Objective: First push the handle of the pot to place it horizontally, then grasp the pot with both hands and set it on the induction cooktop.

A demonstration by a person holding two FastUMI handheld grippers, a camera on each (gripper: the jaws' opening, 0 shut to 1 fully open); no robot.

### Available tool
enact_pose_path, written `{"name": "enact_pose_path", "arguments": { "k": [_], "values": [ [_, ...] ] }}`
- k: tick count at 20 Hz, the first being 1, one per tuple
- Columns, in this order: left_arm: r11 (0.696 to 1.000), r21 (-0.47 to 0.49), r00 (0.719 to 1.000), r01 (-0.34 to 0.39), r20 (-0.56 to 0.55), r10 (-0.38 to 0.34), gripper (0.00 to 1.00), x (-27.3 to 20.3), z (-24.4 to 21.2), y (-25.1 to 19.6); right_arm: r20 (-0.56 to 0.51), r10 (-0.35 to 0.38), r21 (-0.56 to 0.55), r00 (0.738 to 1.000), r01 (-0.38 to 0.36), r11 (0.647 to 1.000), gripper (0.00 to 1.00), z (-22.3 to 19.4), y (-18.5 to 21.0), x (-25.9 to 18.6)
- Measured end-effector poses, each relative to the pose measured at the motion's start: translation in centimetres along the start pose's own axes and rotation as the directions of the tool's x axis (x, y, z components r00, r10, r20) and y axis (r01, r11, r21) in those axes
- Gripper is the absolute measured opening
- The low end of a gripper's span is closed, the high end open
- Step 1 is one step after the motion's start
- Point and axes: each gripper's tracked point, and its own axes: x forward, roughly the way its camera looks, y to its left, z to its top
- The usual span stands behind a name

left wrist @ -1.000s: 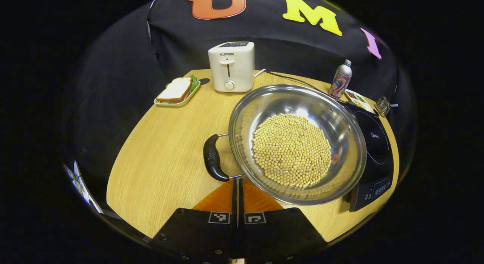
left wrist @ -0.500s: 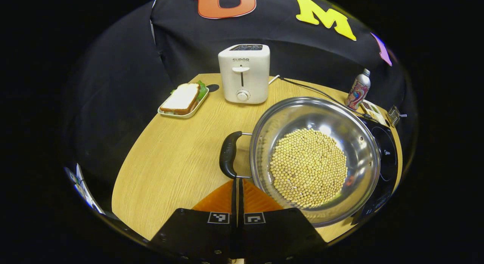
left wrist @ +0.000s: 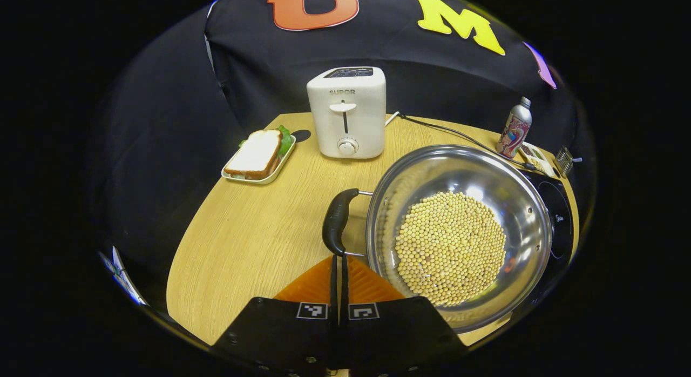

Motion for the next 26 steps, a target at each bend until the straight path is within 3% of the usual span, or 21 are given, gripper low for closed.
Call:
{"name": "enact_pose_path", "arguments": {
  "k": [2,3,4,5,7,8,9,10,11,17,26],
  "values": [
    [1.000,0.003,0.999,-0.017,0.027,0.016,0.10,-0.6,0.2,0.5,0.001,-0.008,-0.008,1.000,0.008,1.000,1.00,-0.4,0.9,0.3],
    [1.000,0.011,0.999,-0.016,0.049,0.015,0.00,-1.0,0.4,0.6,-0.002,-0.011,-0.015,1.000,0.011,1.000,1.00,-0.7,1.4,0.6],
    [1.000,0.021,0.998,0.004,0.069,-0.005,0.14,-1.9,0.5,0.4,-0.007,-0.008,-0.020,1.000,0.008,1.000,1.00,-1.2,2.2,0.8],
    [1.000,0.017,0.996,0.015,0.087,-0.016,0.08,-2.5,0.7,0.3,-0.014,-0.001,-0.022,1.000,0.001,1.000,0.99,-1.7,3.1,1.1],
    [0.999,-0.011,0.991,0.050,0.128,-0.048,0.57,-4.6,1.3,0.2,-0.038,0.016,-0.024,0.999,-0.017,1.000,1.00,-3.0,4.7,1.8],
    [0.997,-0.024,0.985,0.077,0.156,-0.073,0.48,-5.2,1.9,-0.1,-0.055,0.023,-0.021,0.998,-0.024,0.999,1.00,-3.6,5.4,2.1],
    [0.994,-0.038,0.980,0.105,0.176,-0.097,0.82,-6.1,2.3,-0.5,-0.076,0.028,-0.017,0.997,-0.029,0.999,1.00,-4.5,6.1,2.5],
    [0.993,-0.039,0.977,0.114,0.185,-0.105,0.82,-6.6,2.3,-0.5,-0.090,0.027,-0.015,0.996,-0.028,0.999,1.00,-4.9,6.5,2.9],
    [0.992,-0.028,0.975,0.120,0.194,-0.112,0.98,-7.4,2.5,-0.4,-0.101,0.031,-0.010,0.994,-0.032,0.999,1.00,-5.4,7.0,3.4],
    [0.992,0.043,0.972,0.117,0.199,-0.123,0.96,-7.7,2.9,-1.1,-0.190,0.099,0.054,0.977,-0.091,0.994,1.00,-8.3,11.0,6.8],
    [0.992,0.055,0.981,0.117,0.147,-0.124,0.97,-2.9,2.8,-1.3,-0.309,0.187,0.107,0.933,-0.161,0.981,1.00,-13.6,18.9,11.0]
  ]
}}
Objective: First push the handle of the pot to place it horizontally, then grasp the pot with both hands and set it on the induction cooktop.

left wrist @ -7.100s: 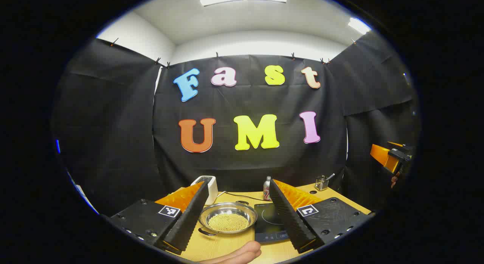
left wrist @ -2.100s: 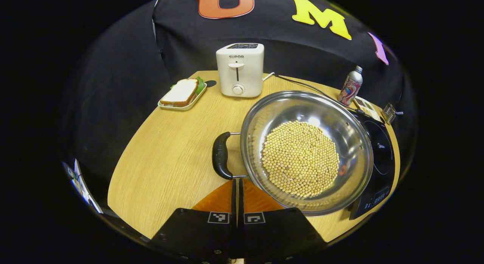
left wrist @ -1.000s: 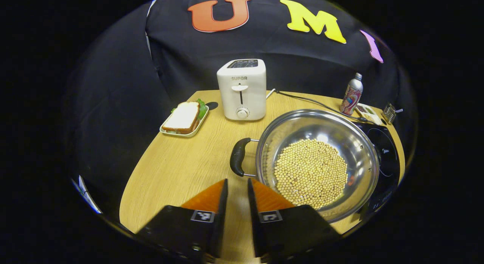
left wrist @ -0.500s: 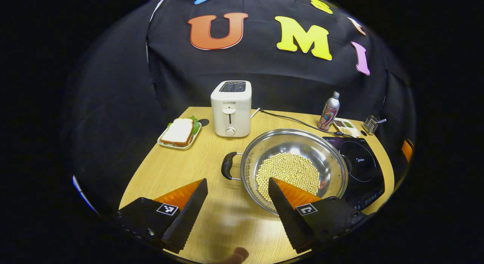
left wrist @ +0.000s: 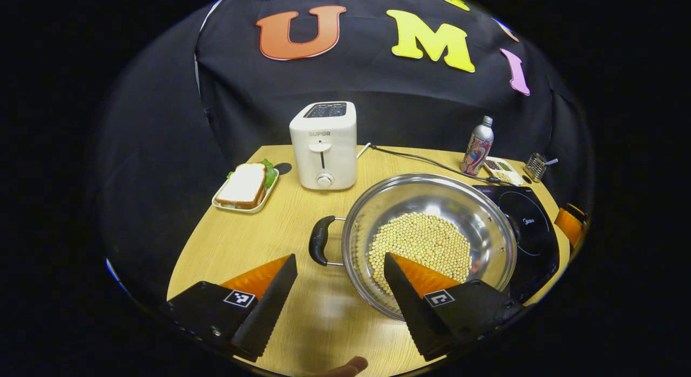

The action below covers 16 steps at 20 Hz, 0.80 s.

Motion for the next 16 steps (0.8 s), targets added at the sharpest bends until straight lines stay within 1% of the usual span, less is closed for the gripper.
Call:
{"name": "enact_pose_path", "arguments": {
  "k": [3,5,6,7,8,9,10,11,12,13,14,15,16],
  "values": [
    [1.000,-0.002,1.000,-0.001,-0.021,0.001,0.96,1.8,-0.4,0.6,-0.051,0.014,0.013,0.999,-0.014,1.000,1.00,-1.4,2.0,2.6],
    [1.000,-0.004,1.000,-0.007,-0.026,0.007,0.95,3.0,-0.5,1.0,-0.107,0.029,0.025,0.994,-0.026,0.999,1.00,-2.7,3.6,4.2],
    [1.000,0.002,0.999,-0.004,-0.033,0.004,0.95,3.4,-0.7,1.1,-0.123,0.040,0.028,0.992,-0.036,0.999,1.00,-2.8,4.4,4.9],
    [1.000,0.016,0.999,-0.017,-0.040,0.017,0.95,3.8,-0.8,1.4,-0.130,0.042,0.023,0.991,-0.039,0.999,1.00,-2.9,5.0,5.5],
    [0.999,0.028,0.998,-0.032,-0.052,0.034,0.95,4.4,-1.1,2.1,-0.148,0.032,0.016,0.988,-0.030,0.999,0.94,-3.4,5.1,6.1],
    [0.999,0.030,0.997,-0.037,-0.070,0.039,0.94,4.6,-1.4,2.4,-0.164,0.016,0.014,0.986,-0.014,1.000,0.99,-3.9,5.1,6.6],
    [0.999,0.028,0.997,-0.035,-0.066,0.037,0.94,5.0,-1.3,2.4,-0.174,0.012,0.016,0.985,-0.009,1.000,0.99,-4.2,5.3,7.1],
    [0.999,0.030,0.998,-0.033,-0.059,0.034,0.95,5.4,-1.0,2.3,-0.186,0.020,0.022,0.982,-0.016,1.000,0.94,-4.6,5.7,7.5],
    [0.999,0.033,0.997,-0.035,-0.061,0.037,0.93,5.6,-1.2,2.4,-0.210,0.023,0.023,0.977,-0.019,1.000,0.99,-5.2,6.1,7.9],
    [0.999,0.037,0.997,-0.037,-0.061,0.039,0.94,5.9,-1.2,2.2,-0.221,0.018,0.010,0.975,-0.016,1.000,0.99,-5.5,6.1,8.2],
    [0.998,0.048,0.997,-0.044,-0.063,0.047,0.93,6.1,-1.3,2.1,-0.197,0.009,0.001,0.980,-0.009,1.000,0.94,-5.0,6.0,8.5],
    [0.997,0.060,0.996,-0.045,-0.076,0.049,0.92,6.5,-1.6,1.8,-0.209,0.006,0.001,0.978,-0.006,1.000,0.92,-5.3,6.0,8.9],
    [0.997,0.069,0.995,-0.043,-0.086,0.049,0.89,6.6,-1.8,1.5,-0.199,-0.001,-0.008,0.980,0.000,1.000,0.92,-5.1,5.9,9.0]
  ]
}}
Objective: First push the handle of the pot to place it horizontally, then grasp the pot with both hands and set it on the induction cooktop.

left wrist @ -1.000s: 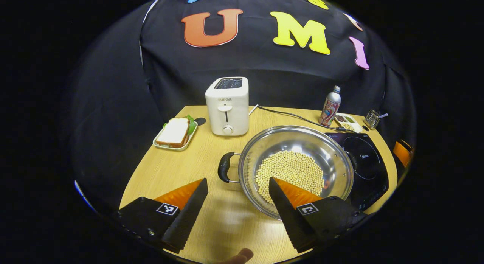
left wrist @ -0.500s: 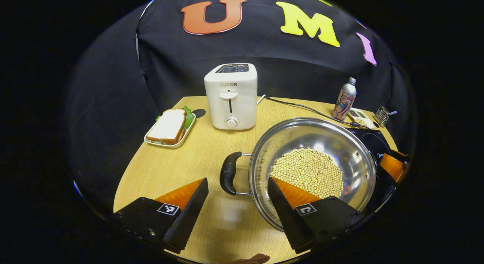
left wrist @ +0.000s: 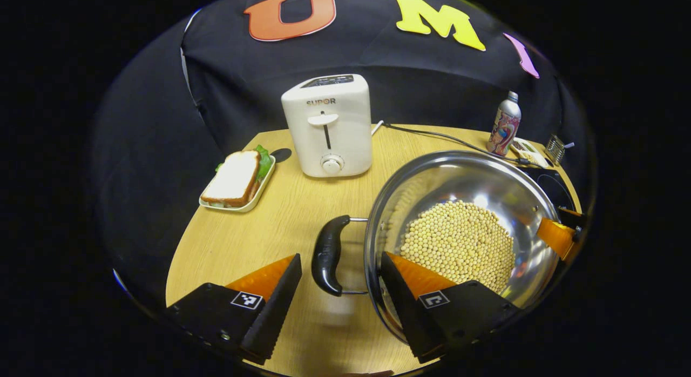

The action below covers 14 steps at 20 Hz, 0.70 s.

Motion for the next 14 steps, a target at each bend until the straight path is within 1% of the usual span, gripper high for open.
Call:
{"name": "enact_pose_path", "arguments": {
  "k": [1,2,3,4,5,6,7,8,9,10,11,12,13,14],
  "values": [
    [1.000,0.008,1.000,0.004,-0.010,-0.004,0.87,0.2,-0.3,-0.3,-0.018,-0.010,-0.011,1.000,0.010,1.000,0.99,-0.3,-0.1,0.1],
    [1.000,0.012,1.000,0.009,-0.013,-0.009,0.82,0.2,-0.5,-0.5,-0.021,-0.020,-0.035,1.000,0.019,0.999,0.96,-0.2,-0.3,0.3],
    [1.000,0.007,1.000,0.010,-0.011,-0.010,0.75,0.3,-0.5,-0.7,-0.027,-0.024,-0.050,0.999,0.022,0.998,0.95,-0.3,-0.3,0.4],
    [1.000,0.003,1.000,0.017,-0.009,-0.017,0.79,0.3,-0.5,-0.9,-0.025,-0.032,-0.050,0.999,0.031,0.998,0.93,-0.2,-0.6,0.4],
    [1.000,0.003,1.000,0.023,-0.011,-0.023,0.79,0.2,-0.5,-0.9,-0.021,-0.036,-0.049,0.999,0.035,0.998,0.92,-0.2,-0.7,0.4],
    [1.000,0.000,1.000,0.029,-0.010,-0.029,0.77,0.3,-0.6,-1.0,-0.015,-0.044,-0.048,0.999,0.043,0.998,0.86,0.0,-1.0,0.5],
    [0.999,-0.005,0.999,0.038,-0.012,-0.038,0.77,0.3,-0.6,-1.0,-0.010,-0.053,-0.046,0.999,0.052,0.998,0.83,-0.1,-1.3,0.5],
    [0.999,-0.013,0.999,0.045,-0.016,-0.045,0.84,0.4,-0.7,-1.0,-0.003,-0.051,-0.040,0.999,0.050,0.998,0.77,0.0,-1.2,0.3],
    [0.999,-0.024,0.999,0.049,-0.017,-0.049,0.73,0.5,-0.7,-1.1,-0.003,-0.043,-0.048,0.999,0.043,0.998,0.70,0.0,-1.2,0.6],
    [0.998,-0.033,0.998,0.054,-0.021,-0.054,0.71,0.5,-0.8,-1.1,0.000,-0.031,-0.056,1.000,0.031,0.998,0.72,0.1,-1.2,0.6],
    [0.998,-0.039,0.998,0.057,-0.024,-0.058,0.60,0.3,-1.0,-1.1,0.005,-0.015,-0.058,1.000,0.015,0.998,0.69,0.3,-1.1,0.7],
    [0.997,-0.042,0.998,0.057,-0.023,-0.058,0.79,0.5,-0.9,-1.2,0.006,-0.003,-0.058,1.000,0.003,0.998,0.71,0.3,-1.1,0.7],
    [0.998,-0.040,0.998,0.056,-0.025,-0.057,0.66,0.4,-0.9,-1.2,0.009,0.004,-0.049,1.000,-0.004,0.999,0.70,0.3,-1.2,0.7],
    [0.998,-0.036,0.998,0.055,-0.026,-0.056,0.76,0.3,-1.0,-1.2,0.011,0.005,-0.045,1.000,-0.005,0.999,0.69,0.4,-1.2,0.7]
  ]
}}
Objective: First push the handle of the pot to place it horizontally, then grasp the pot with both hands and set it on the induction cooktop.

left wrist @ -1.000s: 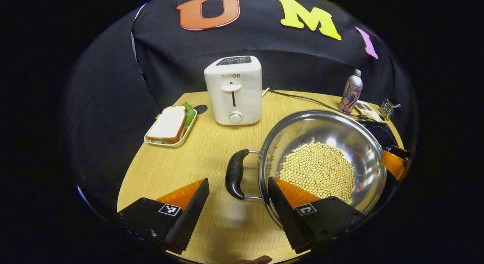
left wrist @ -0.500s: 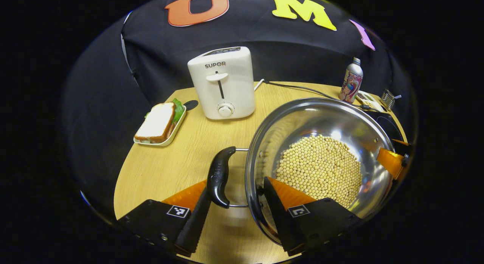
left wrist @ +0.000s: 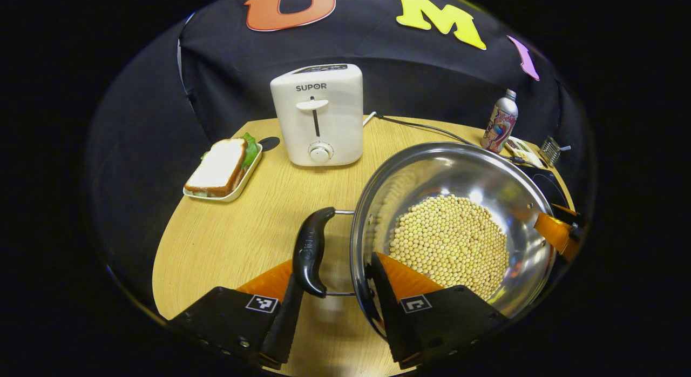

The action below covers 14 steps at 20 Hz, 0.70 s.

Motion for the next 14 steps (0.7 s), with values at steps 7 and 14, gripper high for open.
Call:
{"name": "enact_pose_path", "arguments": {
  "k": [7,14],
  "values": [
    [1.000,-0.004,1.000,-0.009,-0.007,0.009,0.64,-0.4,0.1,-0.1,-0.002,-0.009,0.001,1.000,0.009,1.000,0.58,0.0,0.0,-0.1],
    [0.999,-0.012,0.999,-0.039,-0.016,0.039,0.63,-1.7,0.2,-0.5,-0.043,0.025,0.019,0.999,-0.025,1.000,0.59,-0.8,-0.2,-1.8]
  ]
}}
